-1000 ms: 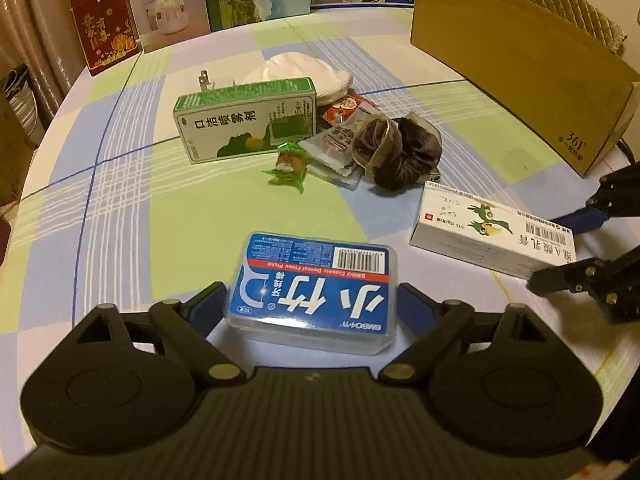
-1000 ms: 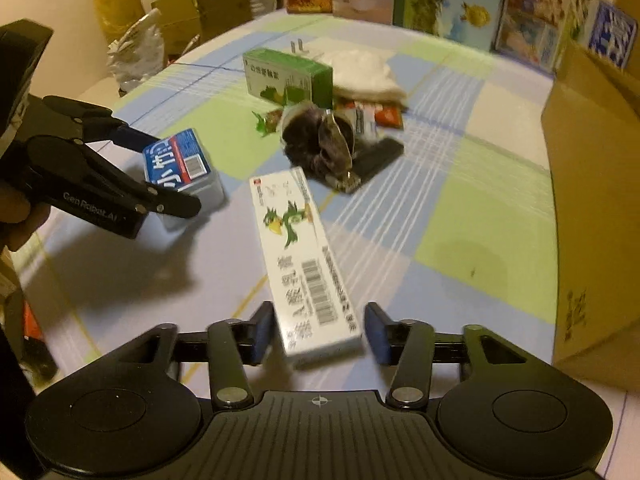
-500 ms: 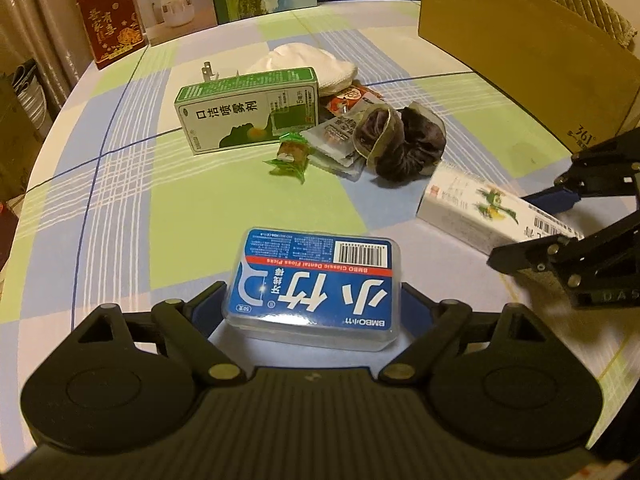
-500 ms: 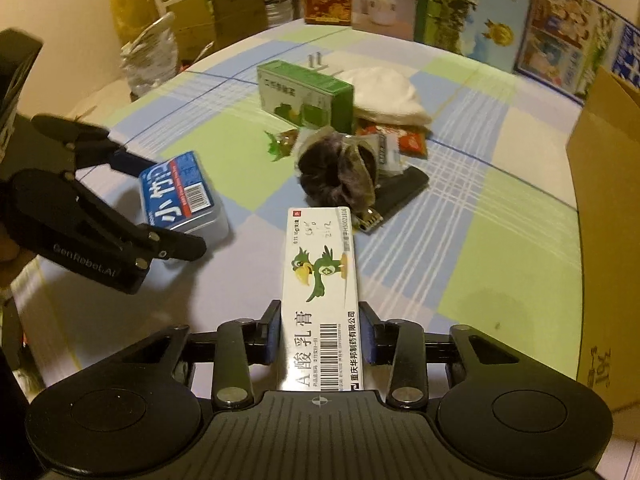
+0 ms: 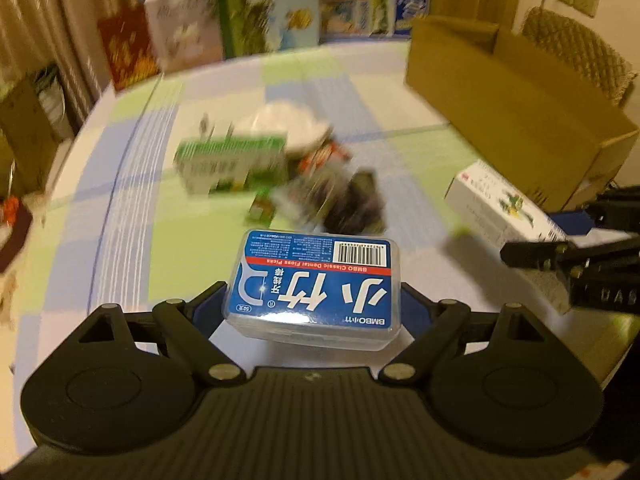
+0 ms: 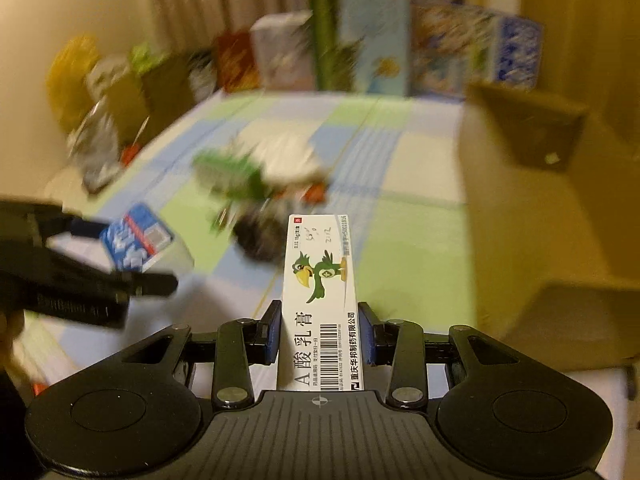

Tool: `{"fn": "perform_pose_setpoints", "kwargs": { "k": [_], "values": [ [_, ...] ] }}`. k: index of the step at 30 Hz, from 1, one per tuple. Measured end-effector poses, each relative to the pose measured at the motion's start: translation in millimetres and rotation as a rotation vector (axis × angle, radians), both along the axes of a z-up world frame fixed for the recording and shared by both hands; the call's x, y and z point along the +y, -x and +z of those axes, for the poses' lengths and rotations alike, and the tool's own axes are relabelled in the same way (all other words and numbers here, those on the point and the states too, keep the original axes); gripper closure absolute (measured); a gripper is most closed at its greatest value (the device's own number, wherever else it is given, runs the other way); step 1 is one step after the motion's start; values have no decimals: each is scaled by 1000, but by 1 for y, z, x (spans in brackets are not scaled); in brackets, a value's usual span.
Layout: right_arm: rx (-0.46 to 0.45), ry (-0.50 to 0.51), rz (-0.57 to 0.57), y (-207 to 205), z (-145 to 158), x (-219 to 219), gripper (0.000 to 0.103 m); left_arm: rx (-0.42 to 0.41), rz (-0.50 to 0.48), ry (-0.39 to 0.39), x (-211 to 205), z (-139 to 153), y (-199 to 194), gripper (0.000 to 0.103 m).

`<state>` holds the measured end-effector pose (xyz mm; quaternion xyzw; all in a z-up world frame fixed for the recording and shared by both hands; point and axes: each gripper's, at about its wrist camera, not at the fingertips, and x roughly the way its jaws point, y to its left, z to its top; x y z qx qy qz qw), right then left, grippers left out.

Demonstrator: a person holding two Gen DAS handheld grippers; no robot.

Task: Organize objects
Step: 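Carry both boxes to the cardboard box with the left and right tools, then open both tools to drop the boxes into the cardboard box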

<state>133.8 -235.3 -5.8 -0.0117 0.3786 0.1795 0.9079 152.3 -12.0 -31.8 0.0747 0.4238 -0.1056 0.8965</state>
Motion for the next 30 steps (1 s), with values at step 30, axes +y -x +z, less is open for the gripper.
{"fn": "perform_pose_setpoints", "kwargs": {
  "k": [30],
  "values": [
    [-75, -20, -354, -83, 38, -206, 60, -160, -349, 67, -247, 49, -112, 6]
  ]
}}
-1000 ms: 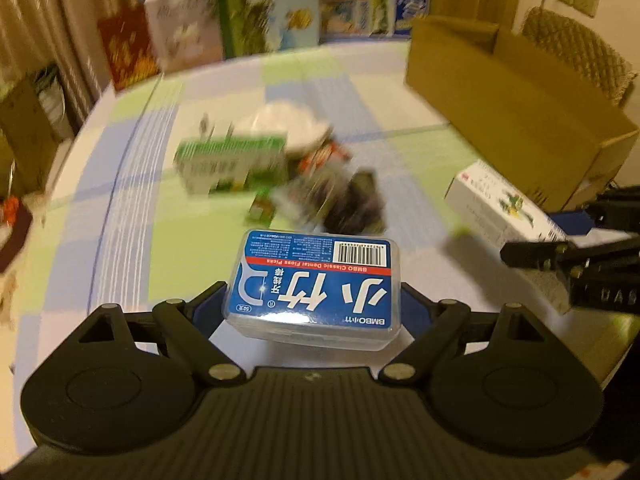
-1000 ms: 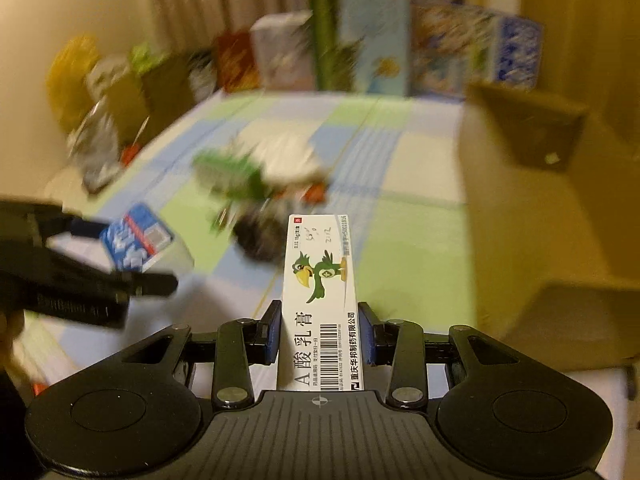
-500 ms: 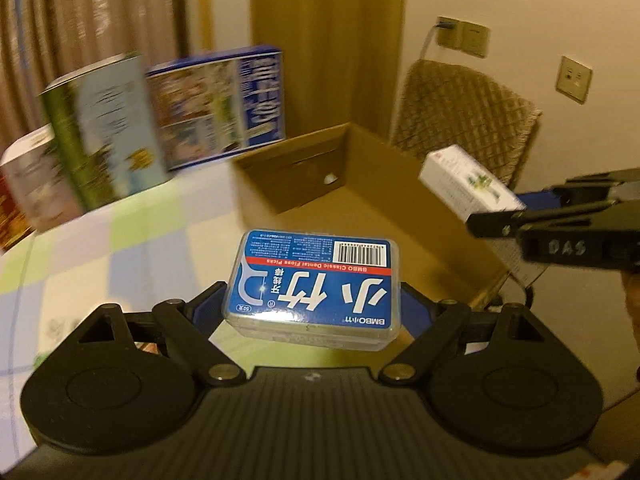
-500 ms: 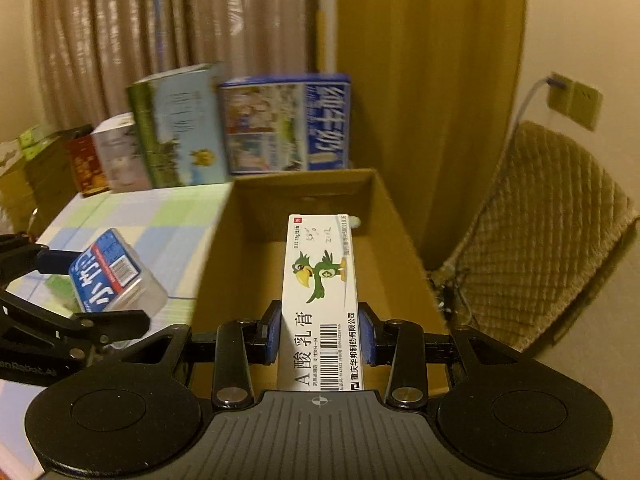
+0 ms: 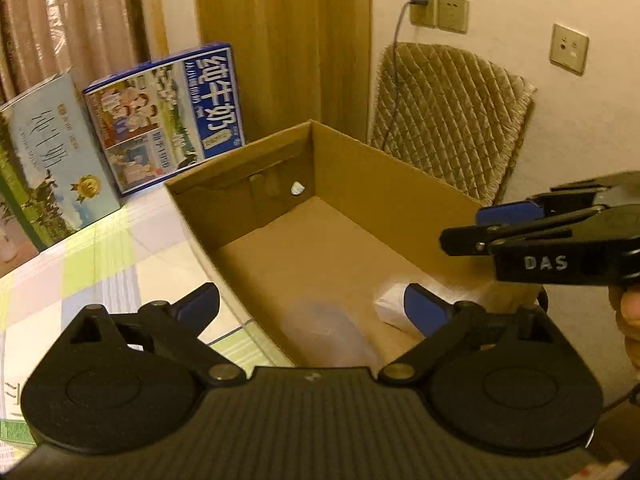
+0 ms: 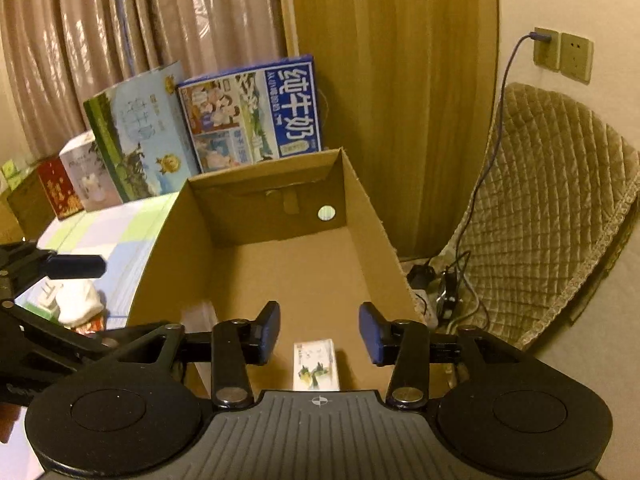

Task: Organize objects
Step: 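Open both tools to drop the boxes into the cardboard box, then grasp the black USB stick with the right tool while the left tool grasps the dark cable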

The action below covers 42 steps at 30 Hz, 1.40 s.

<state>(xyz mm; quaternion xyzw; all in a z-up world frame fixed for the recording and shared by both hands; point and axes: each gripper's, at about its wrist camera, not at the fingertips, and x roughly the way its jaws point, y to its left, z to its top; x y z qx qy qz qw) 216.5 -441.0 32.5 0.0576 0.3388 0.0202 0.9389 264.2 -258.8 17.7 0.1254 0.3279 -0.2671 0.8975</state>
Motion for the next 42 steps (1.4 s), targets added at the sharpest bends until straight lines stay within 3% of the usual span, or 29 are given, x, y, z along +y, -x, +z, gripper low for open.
{"fn": "perform_pose_setpoints", "kwargs": {
  "k": [4, 11, 21, 30, 42],
  "values": [
    [-18, -28, -19, 13, 7, -1, 57, -8, 33, -3, 24, 8, 8, 6],
    [-79, -71, 5, 54, 35, 20, 44, 2, 128, 23, 81, 27, 40, 6],
    [-120, -123, 124, 98, 61, 82, 30, 16, 281, 32, 165, 48, 99, 6],
    [-99, -113, 248, 117, 60, 142, 22, 9, 378, 1, 228, 55, 141, 6],
    [-43, -49, 302, 127, 35, 197, 20, 8, 418, 11, 281, 42, 150, 6]
  ]
}}
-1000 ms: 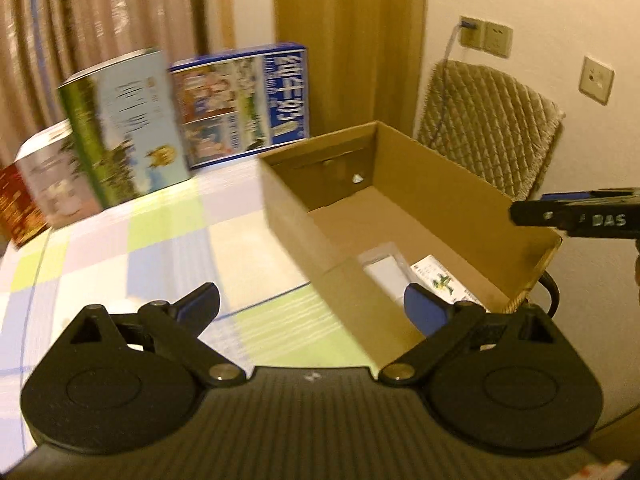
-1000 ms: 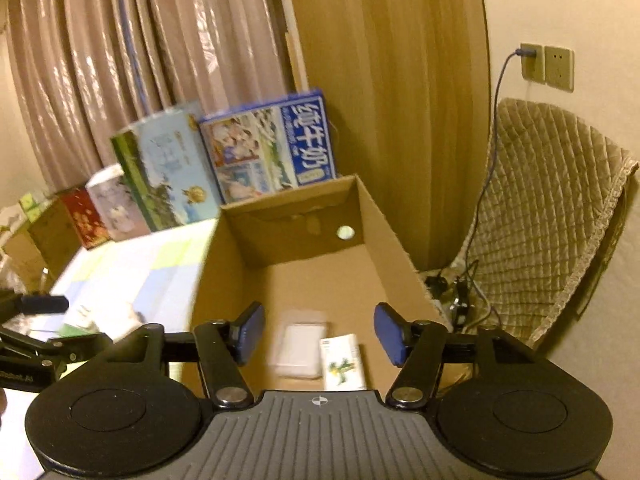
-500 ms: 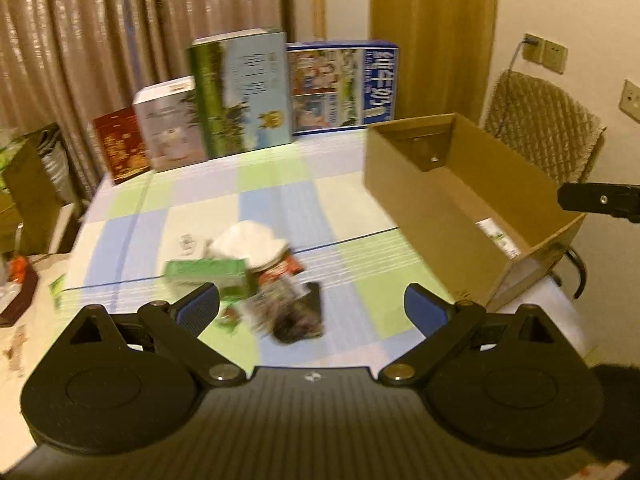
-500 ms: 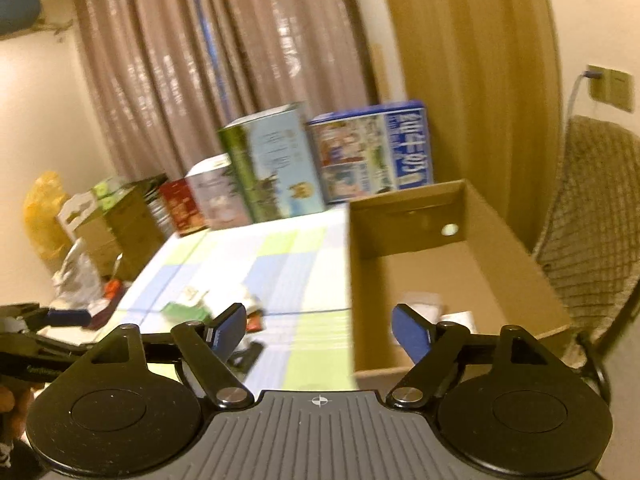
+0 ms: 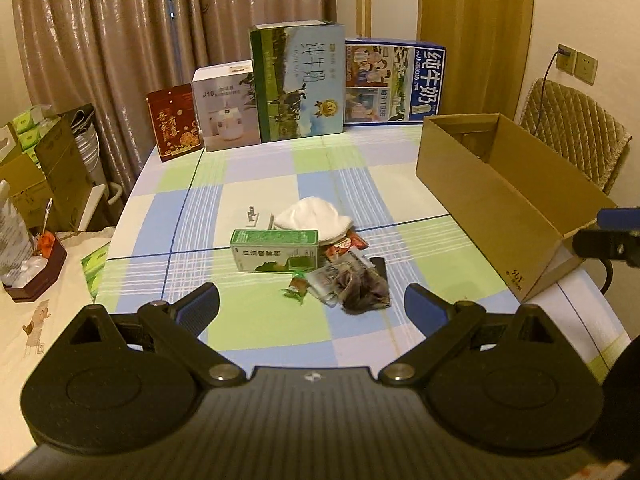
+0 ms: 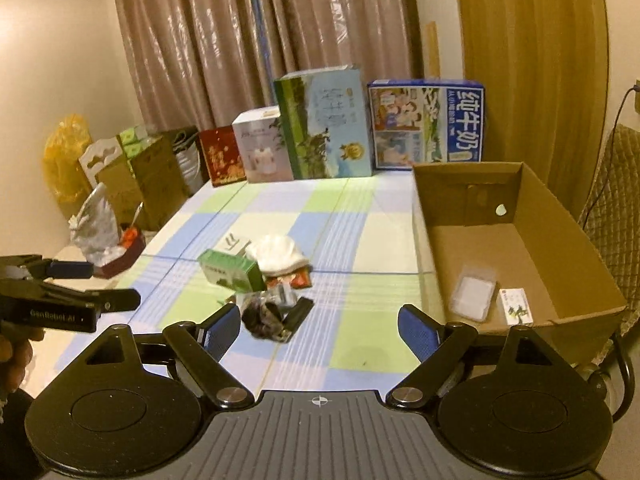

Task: Organize objects
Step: 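Grasp the black USB stick with the right tool while the left tool grasps the dark cable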

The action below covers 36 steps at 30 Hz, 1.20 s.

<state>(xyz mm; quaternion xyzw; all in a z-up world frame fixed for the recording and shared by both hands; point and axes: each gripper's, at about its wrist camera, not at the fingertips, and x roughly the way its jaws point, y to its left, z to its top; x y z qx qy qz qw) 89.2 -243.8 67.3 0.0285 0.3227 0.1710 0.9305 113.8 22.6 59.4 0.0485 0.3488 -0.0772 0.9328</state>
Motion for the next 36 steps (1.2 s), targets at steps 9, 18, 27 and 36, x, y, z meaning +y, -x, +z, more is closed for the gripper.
{"fn": "perform_pose_setpoints", "kwargs": {
  "k": [9, 18, 27, 36],
  "values": [
    [38, 29, 49, -8, -27, 23, 20, 11, -19, 21, 10, -15, -15, 6],
    [115, 55, 103, -49, -88, 34, 45, 53, -57, 10, 2, -59, -42, 6],
    [138, 98, 162, -89, -138, 36, 52, 72, -104, 77, -18, -103, -76, 16],
    [158, 123, 130, -107, -155, 38, 52, 144, -54, 145, -33, -127, -114, 35]
  ]
}}
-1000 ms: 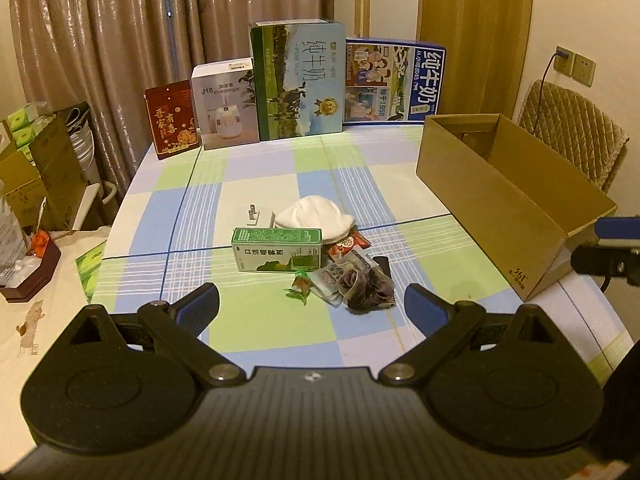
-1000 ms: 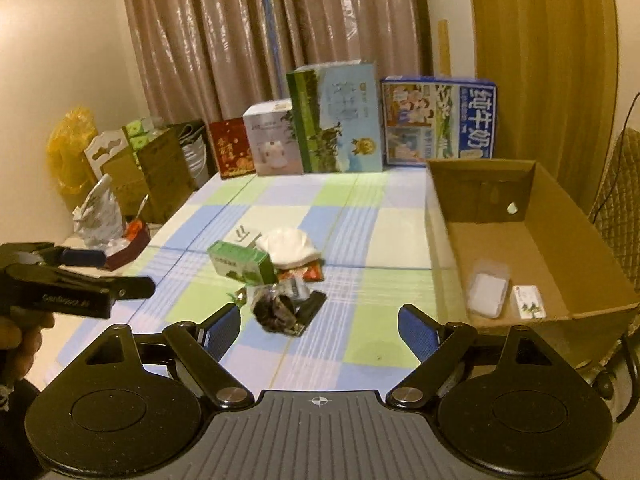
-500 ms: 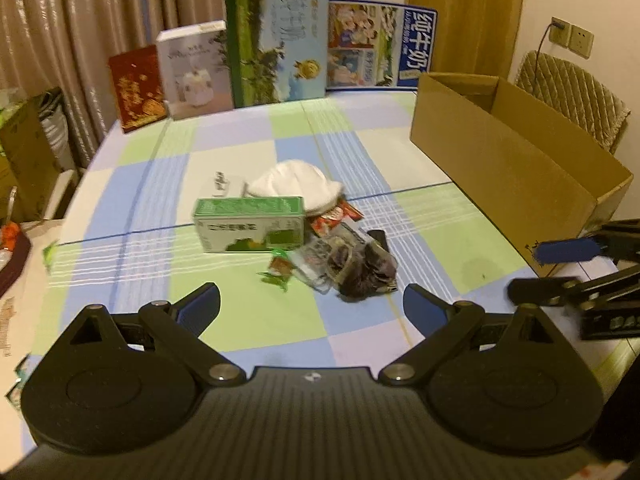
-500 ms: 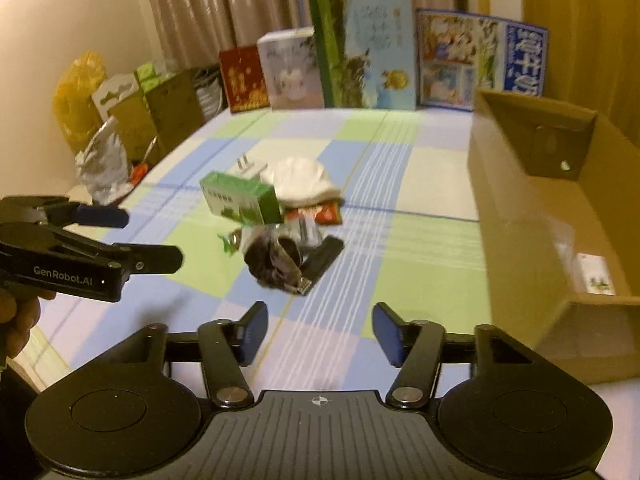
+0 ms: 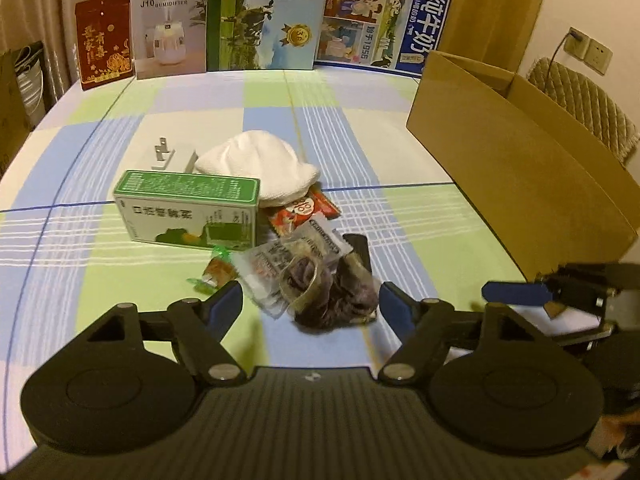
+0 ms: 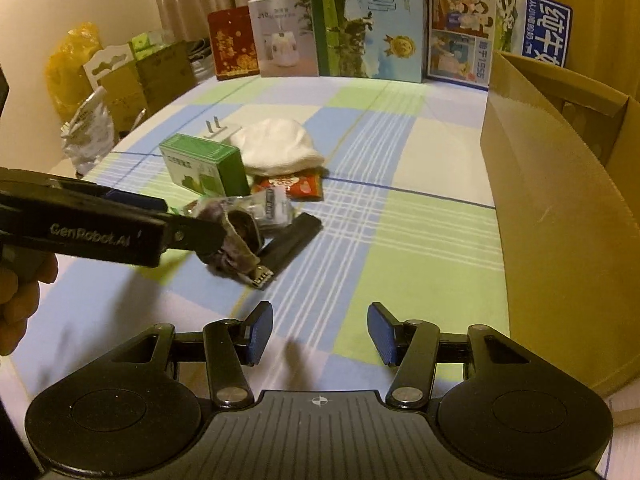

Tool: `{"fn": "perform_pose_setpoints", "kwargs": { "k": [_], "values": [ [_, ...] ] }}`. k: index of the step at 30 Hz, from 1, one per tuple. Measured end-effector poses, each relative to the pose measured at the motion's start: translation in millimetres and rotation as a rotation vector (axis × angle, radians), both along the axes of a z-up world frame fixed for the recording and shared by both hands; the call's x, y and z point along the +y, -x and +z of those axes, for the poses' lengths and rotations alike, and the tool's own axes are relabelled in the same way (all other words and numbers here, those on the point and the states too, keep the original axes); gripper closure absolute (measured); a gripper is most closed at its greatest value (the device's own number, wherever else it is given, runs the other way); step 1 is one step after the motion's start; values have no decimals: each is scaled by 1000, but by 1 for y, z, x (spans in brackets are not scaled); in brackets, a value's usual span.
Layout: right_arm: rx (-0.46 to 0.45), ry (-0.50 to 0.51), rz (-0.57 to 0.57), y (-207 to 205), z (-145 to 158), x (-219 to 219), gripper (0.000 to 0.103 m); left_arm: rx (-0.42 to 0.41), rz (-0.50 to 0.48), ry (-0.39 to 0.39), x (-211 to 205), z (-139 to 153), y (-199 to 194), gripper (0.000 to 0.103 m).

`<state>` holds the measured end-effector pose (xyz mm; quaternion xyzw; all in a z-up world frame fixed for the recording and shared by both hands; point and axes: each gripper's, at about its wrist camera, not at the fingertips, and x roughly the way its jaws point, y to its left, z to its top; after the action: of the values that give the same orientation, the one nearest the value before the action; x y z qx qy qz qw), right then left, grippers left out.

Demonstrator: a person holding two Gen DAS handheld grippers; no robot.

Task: Organize objects
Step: 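Grasp the black USB stick with the right tool while the left tool grasps the dark cable, then lift the cable and USB stick and carry them to the cardboard box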

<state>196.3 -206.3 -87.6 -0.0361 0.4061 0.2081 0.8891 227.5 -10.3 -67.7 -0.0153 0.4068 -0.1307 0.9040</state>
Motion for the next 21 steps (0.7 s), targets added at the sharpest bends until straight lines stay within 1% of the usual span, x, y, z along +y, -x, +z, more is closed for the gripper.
{"fn": "perform_pose_setpoints", "kwargs": {
  "k": [2, 4, 5, 6, 7, 9, 10, 11, 12, 15, 18, 21],
  "values": [
    [5, 11, -14, -2, -1, 1, 52, 2, -6, 13, -5, -1, -5, 37],
    [22, 22, -29, -5, -4, -1, 52, 2, -15, 5, -10, -2, -8, 38],
    [32, 22, -35, -7, -5, -2, 52, 8, -17, -6, -13, -4, -11, 41],
    [40, 18, -40, -9, -7, -4, 52, 17, -16, -17, -15, -7, -14, 47],
    [45, 15, -43, -9, -8, -5, 52, 25, -15, -31, -16, -10, -17, 50],
    [49, 11, -47, -10, -9, -7, 52, 26, -17, -59, -18, -14, -20, 66],
    [50, 5, -49, -10, -9, -7, 52, 25, -20, -58, -17, -15, -21, 71],
    [51, -8, -50, -10, -8, -8, 52, 26, -26, -52, -16, -15, -20, 80],
    [49, -20, -51, -11, -7, -7, 52, 29, -28, -47, -14, -14, -19, 86],
    [31, -40, -44, -10, -4, -3, 52, 45, -27, -55, -4, -9, -13, 89],
    [16, -43, -16, -10, -4, 10, 52, 27, -7, -107, 13, -2, -1, 90],
    [22, -60, -2, -15, -9, 24, 53, 21, 40, -139, 33, -1, 6, 90]
  ]
}}
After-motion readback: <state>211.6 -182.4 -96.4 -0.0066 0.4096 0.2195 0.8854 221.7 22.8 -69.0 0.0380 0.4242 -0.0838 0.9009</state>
